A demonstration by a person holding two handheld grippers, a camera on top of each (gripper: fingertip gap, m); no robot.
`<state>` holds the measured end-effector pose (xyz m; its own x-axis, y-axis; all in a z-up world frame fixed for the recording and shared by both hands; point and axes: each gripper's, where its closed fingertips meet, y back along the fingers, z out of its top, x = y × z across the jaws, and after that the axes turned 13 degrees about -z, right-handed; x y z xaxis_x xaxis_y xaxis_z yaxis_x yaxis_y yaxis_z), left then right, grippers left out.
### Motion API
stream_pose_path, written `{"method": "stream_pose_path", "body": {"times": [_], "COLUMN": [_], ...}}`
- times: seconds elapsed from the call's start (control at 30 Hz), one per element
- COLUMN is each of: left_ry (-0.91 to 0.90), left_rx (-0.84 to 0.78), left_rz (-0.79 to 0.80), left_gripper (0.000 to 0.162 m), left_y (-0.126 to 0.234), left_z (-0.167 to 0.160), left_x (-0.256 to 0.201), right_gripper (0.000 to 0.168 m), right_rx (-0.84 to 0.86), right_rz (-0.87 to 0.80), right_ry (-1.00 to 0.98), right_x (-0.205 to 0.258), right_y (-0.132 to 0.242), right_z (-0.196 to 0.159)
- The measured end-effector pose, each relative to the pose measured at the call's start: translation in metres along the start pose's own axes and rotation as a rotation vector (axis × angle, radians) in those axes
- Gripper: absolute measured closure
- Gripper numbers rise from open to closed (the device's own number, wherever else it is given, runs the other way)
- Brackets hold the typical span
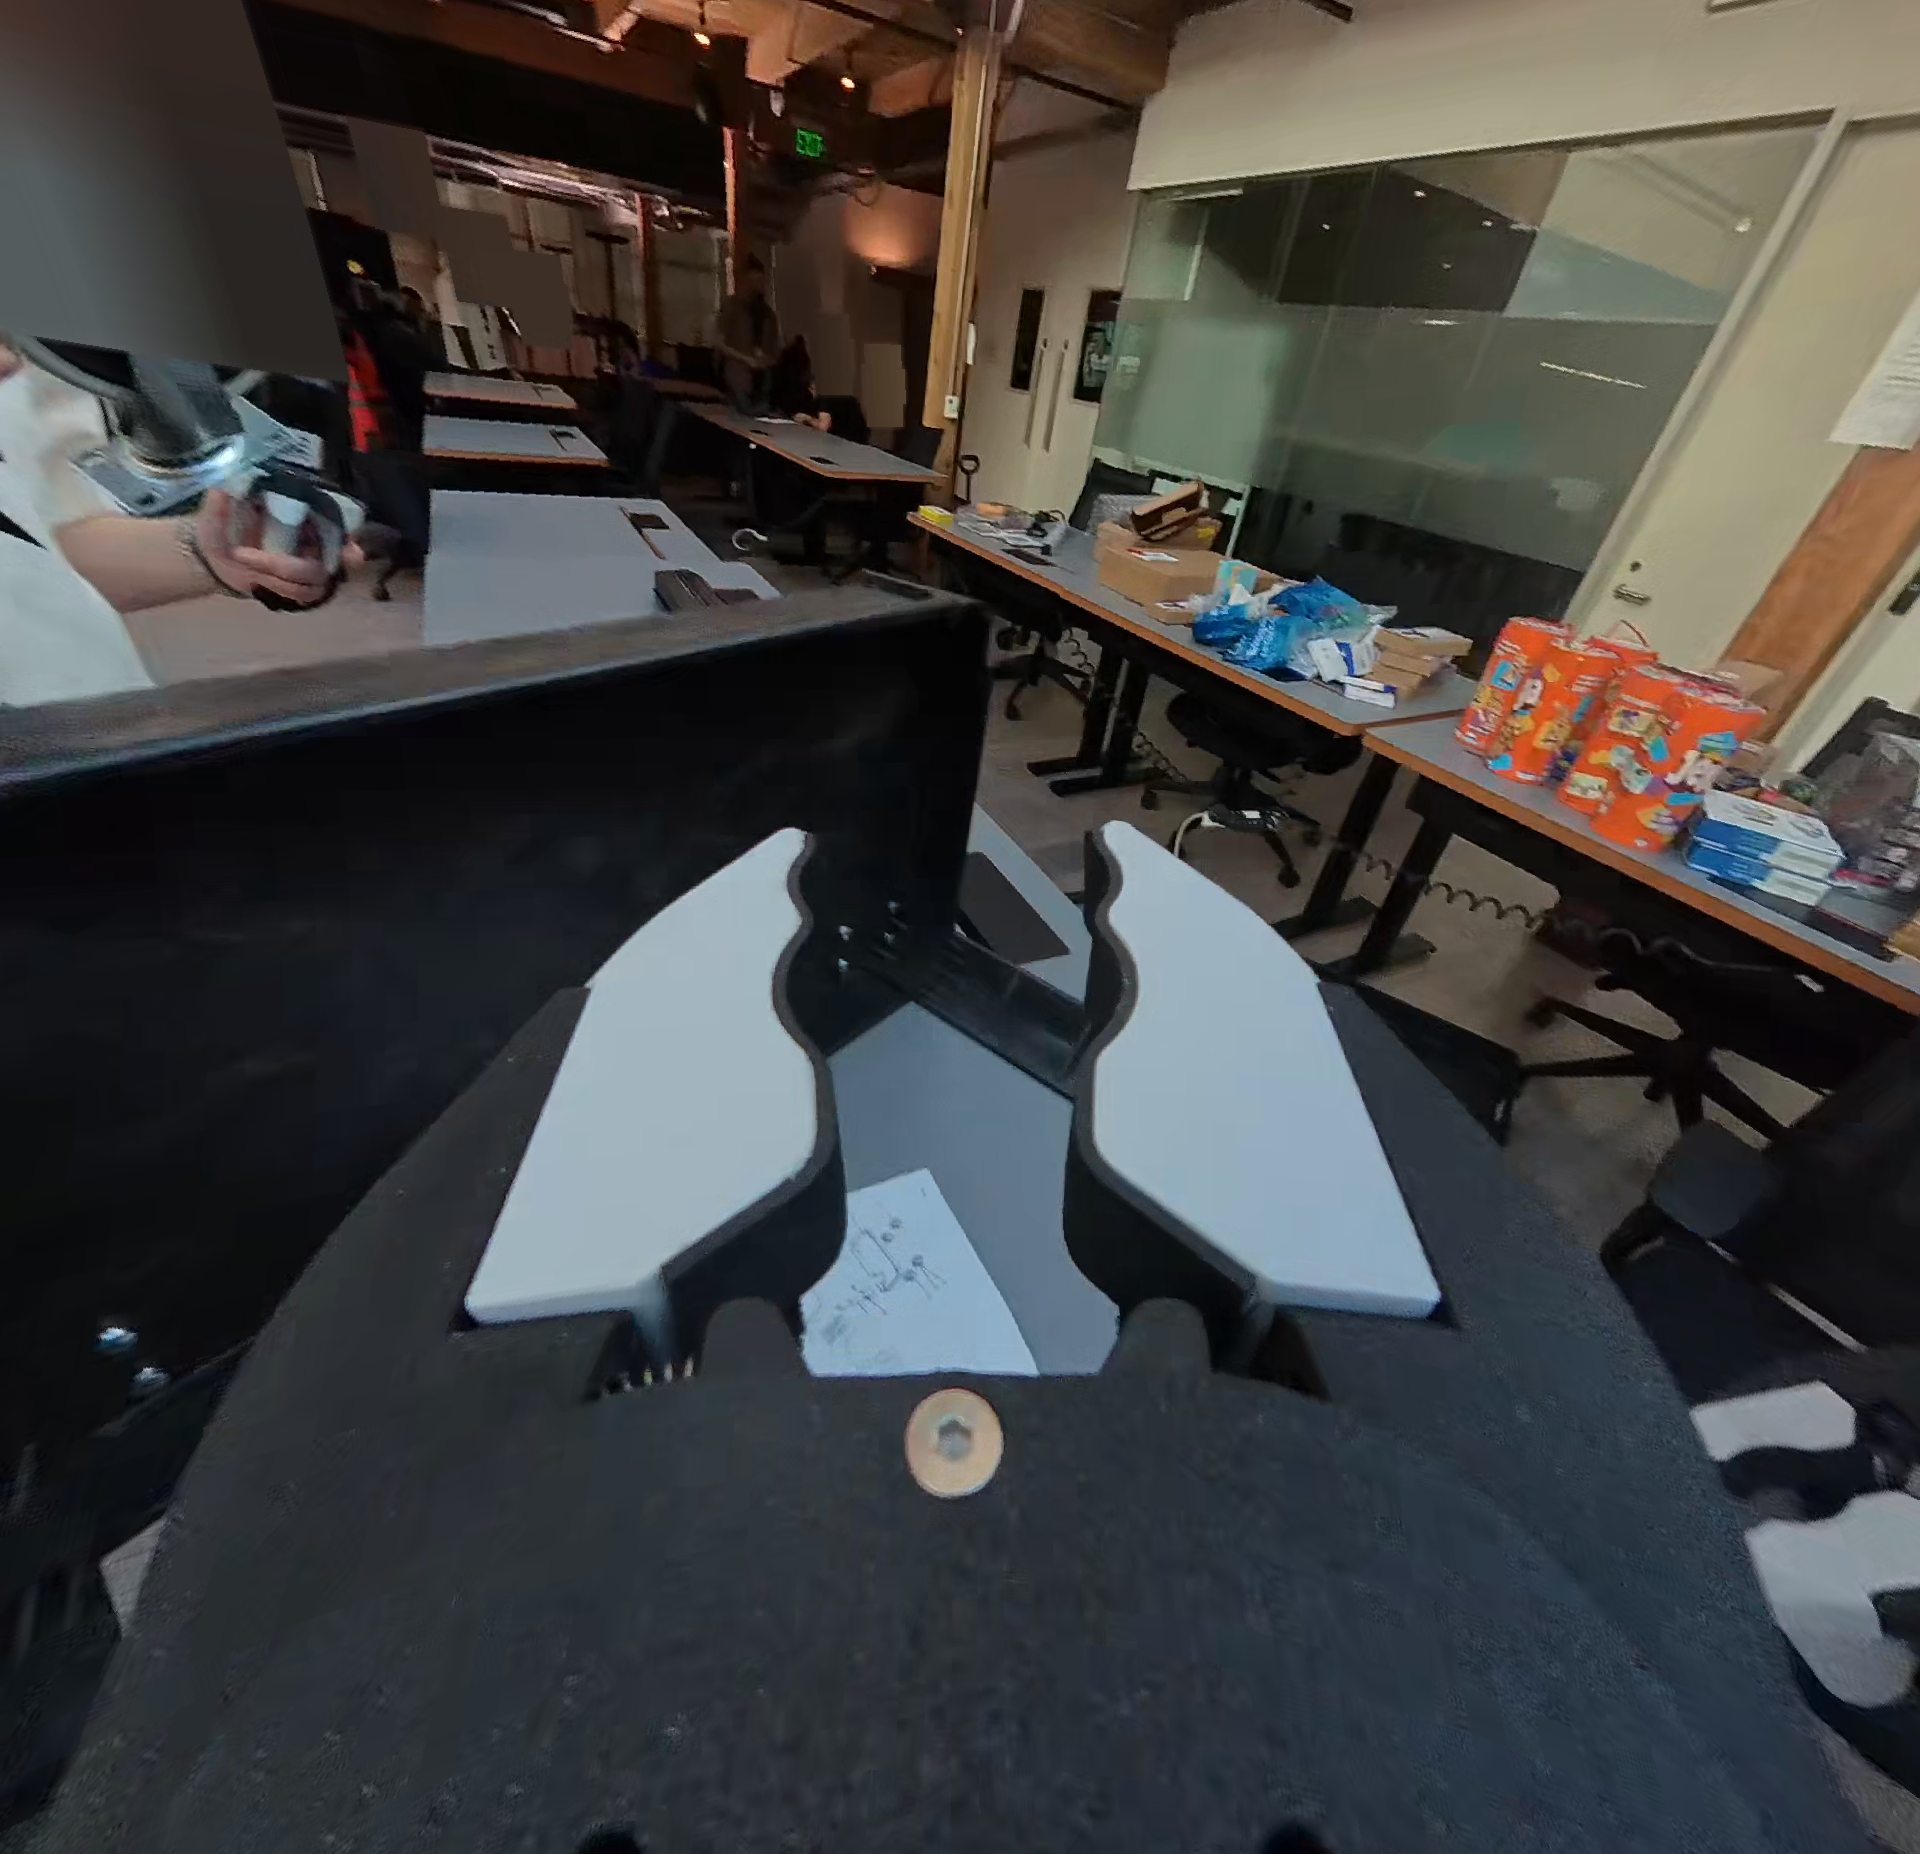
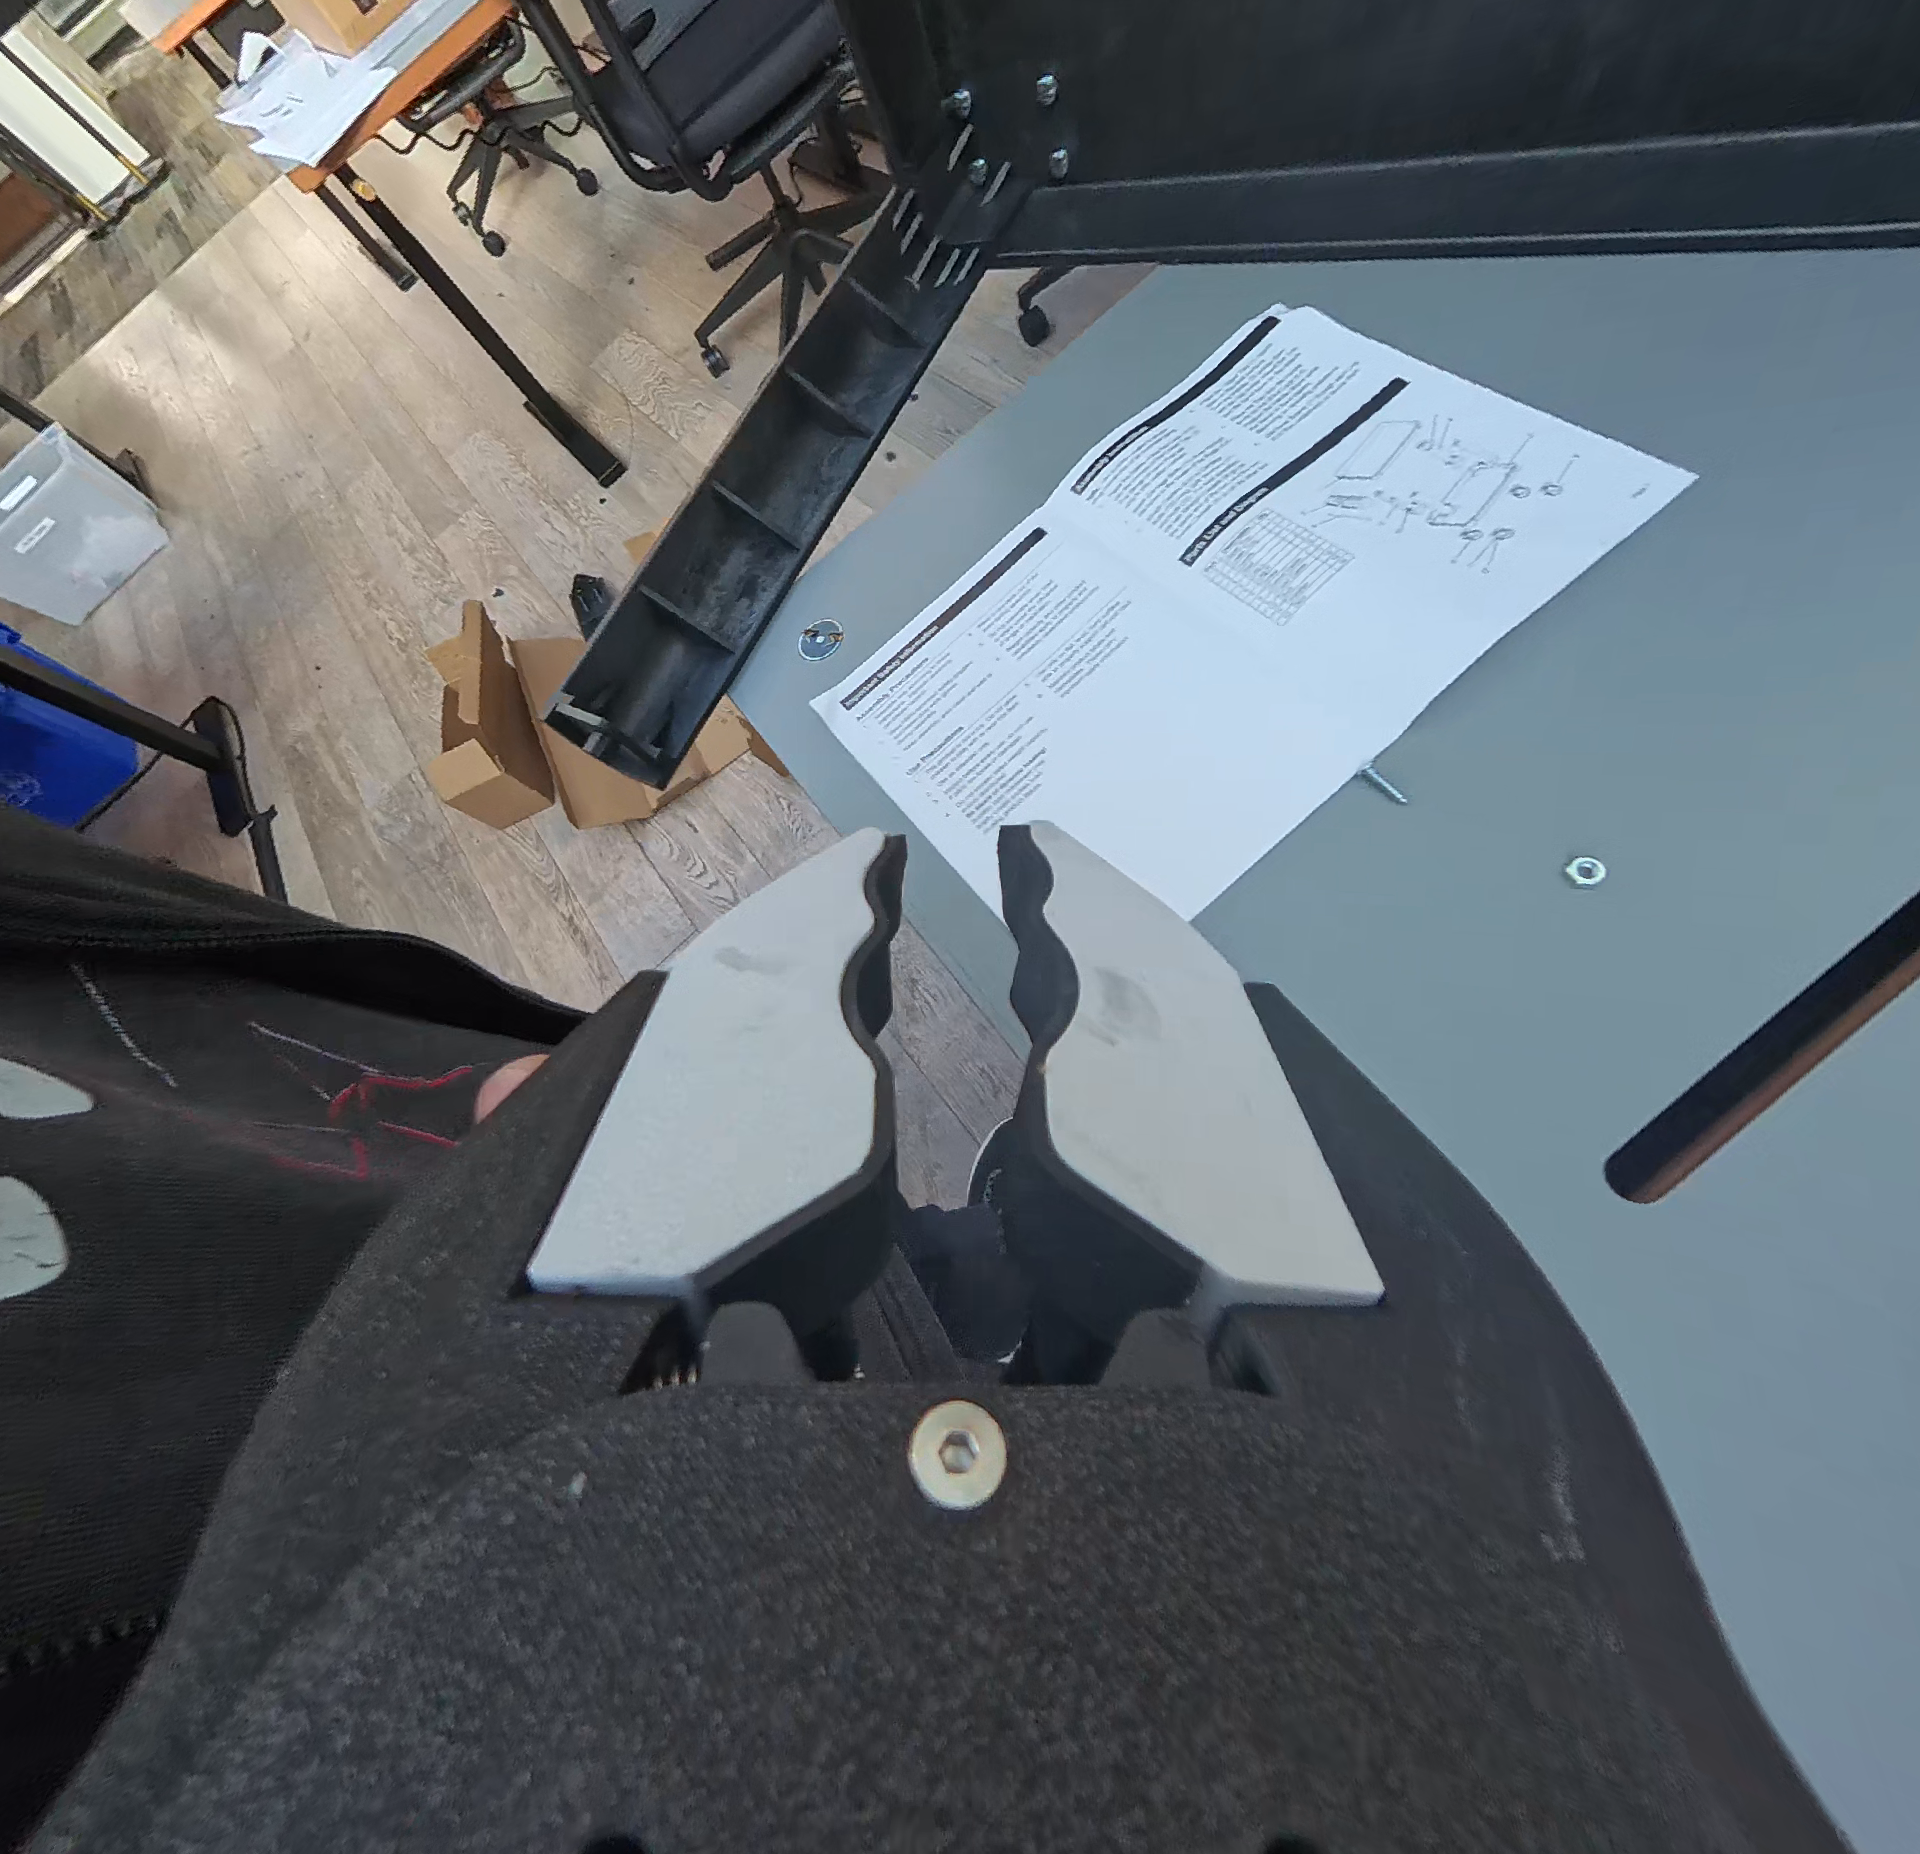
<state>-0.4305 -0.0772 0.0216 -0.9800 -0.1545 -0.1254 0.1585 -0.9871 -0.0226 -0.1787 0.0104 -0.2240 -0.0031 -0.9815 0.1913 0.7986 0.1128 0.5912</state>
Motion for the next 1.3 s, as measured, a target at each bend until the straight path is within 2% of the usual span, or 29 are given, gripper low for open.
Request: {"method": "stream_pose_path", "body": {"times": [0.1, 0.17, 0.23, 0.33, 0.53, 0.73, 0.9, 1.1, 1.17, 1.2, 1.23, 1.3], "left_ry": [0.162, 0.275, 0.344, 0.399, 0.455, 0.442, 0.416, 0.386, 0.368, 0.361, 0.354, 0.346], "left_rx": [0.070, 0.094, 0.142, 0.195, 0.240, 0.263, 0.300, 0.378, 0.392, 0.399, 0.401, 0.390], "left_rz": [-0.093, -0.150, -0.207, -0.317, -0.520, -0.702, -0.845, -0.996, -1.029, -1.043, -1.055, -1.062], "left_gripper": [0.113, 0.113, 0.111, 0.108, 0.106, 0.105, 0.105, 0.104, 0.104, 0.104, 0.104, 0.104], "left_y": [-0.027, -0.045, -0.063, -0.090, -0.137, -0.186, -0.219, -0.242, -0.244, -0.244, -0.243, -0.238], "left_z": [-0.080, -0.121, -0.151, -0.176, -0.190, -0.191, -0.194, -0.200, -0.198, -0.197, -0.195, -0.191], "left_x": [-0.064, -0.104, -0.143, -0.196, -0.274, -0.343, -0.401, -0.458, -0.470, -0.474, -0.477, -0.478], "right_gripper": [0.150, 0.150, 0.150, 0.150, 0.151, 0.151, 0.151, 0.151, 0.151, 0.151, 0.151, 0.149], "right_rx": [-0.027, -0.033, -0.028, -0.024, -0.070, -0.116, -0.159, -0.213, -0.169, -0.138, -0.088, 0.071], "right_rz": [-0.029, -0.040, -0.052, -0.082, -0.168, -0.288, -0.390, -0.491, -0.553, -0.605, -0.669, -0.809], "right_ry": [-0.012, -0.004, 0.014, 0.026, -0.053, -0.192, -0.262, -0.368, -0.399, -0.428, -0.476, -0.621], "right_x": [-0.024, -0.037, -0.051, -0.074, -0.123, -0.166, -0.187, -0.200, -0.204, -0.210, -0.218, -0.234], "right_y": [0.009, 0.015, 0.022, 0.035, 0.076, 0.128, 0.166, 0.199, 0.212, 0.222, 0.235, 0.267], "right_z": [0.003, 0.001, -0.005, -0.017, -0.042, -0.083, -0.107, -0.125, -0.151, -0.176, -0.212, -0.321]}}
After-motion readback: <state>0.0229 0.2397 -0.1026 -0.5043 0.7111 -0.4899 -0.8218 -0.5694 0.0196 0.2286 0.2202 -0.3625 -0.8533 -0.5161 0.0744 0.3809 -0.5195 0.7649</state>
